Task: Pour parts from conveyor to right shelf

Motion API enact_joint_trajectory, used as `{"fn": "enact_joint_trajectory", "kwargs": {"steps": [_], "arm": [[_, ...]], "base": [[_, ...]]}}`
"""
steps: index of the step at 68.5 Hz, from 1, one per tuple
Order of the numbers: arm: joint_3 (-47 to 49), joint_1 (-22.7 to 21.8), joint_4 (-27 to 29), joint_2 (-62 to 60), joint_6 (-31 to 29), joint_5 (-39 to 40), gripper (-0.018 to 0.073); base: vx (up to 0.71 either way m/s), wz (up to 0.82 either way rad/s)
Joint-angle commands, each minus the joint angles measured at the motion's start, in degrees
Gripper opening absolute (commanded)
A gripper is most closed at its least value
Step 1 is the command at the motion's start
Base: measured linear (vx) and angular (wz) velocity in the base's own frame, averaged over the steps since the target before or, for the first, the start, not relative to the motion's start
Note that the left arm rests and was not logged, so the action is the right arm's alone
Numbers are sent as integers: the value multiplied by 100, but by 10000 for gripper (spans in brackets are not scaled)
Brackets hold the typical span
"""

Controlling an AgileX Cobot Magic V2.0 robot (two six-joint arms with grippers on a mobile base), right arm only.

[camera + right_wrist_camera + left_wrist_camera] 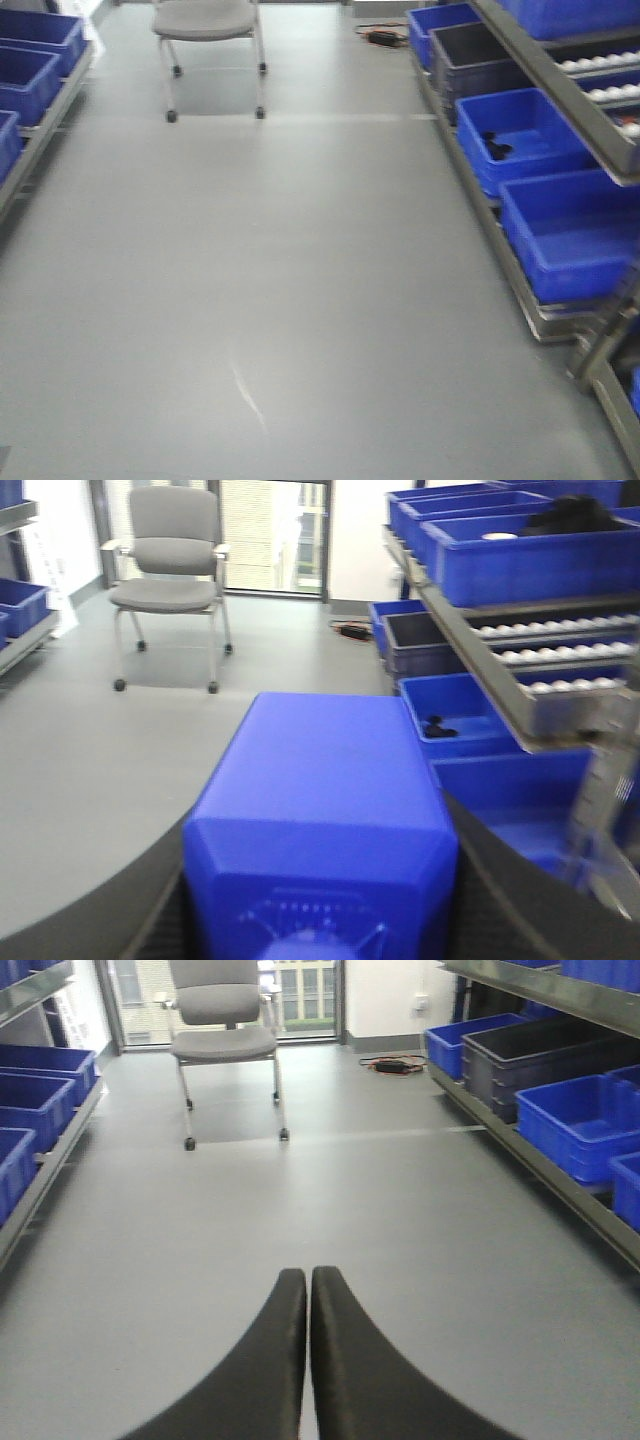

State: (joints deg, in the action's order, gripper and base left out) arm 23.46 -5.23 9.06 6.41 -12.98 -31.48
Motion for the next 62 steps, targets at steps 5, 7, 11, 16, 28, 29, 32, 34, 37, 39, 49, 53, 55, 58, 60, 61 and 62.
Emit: {"fn": "enact_joint_trajectory", "kwargs": {"steps": [5, 7, 11, 16, 28, 29, 32, 34, 37, 39, 49, 53, 55, 58, 60, 61, 62], "arm": [[163, -32, 27, 83, -36, 486, -8], [163, -32, 27, 83, -36, 486, -8], [163, -32, 27, 83, -36, 486, -8], [163, -32, 27, 83, -36, 486, -8], [163, -32, 27, 83, -36, 486, -8], [163, -32, 27, 83, -36, 486, -8], [163, -32, 27, 83, -36, 486, -8], [163, -32, 27, 83, -36, 486, -8], [163, -32, 27, 83, -36, 486, -8], [163, -32, 27, 83, -36, 486, -8], [163, -32, 27, 83, -36, 486, -8], [163, -32, 27, 83, -36, 486, -8], [163, -32, 27, 83, -36, 486, -8], [163, -32, 27, 83, -36, 486, -8], [163, -32, 27, 83, -36, 486, -8], [163, -32, 27, 83, -36, 486, -8], [163, -32, 27, 83, -36, 486, -8]], "base": [[24, 41], [22, 48], [20, 56], [18, 67], [18, 79], [18, 83], [19, 83], [19, 82], [19, 80], [19, 79], [20, 77], [20, 78], [20, 79], [21, 80], [21, 81], [21, 80], [21, 81]]}}
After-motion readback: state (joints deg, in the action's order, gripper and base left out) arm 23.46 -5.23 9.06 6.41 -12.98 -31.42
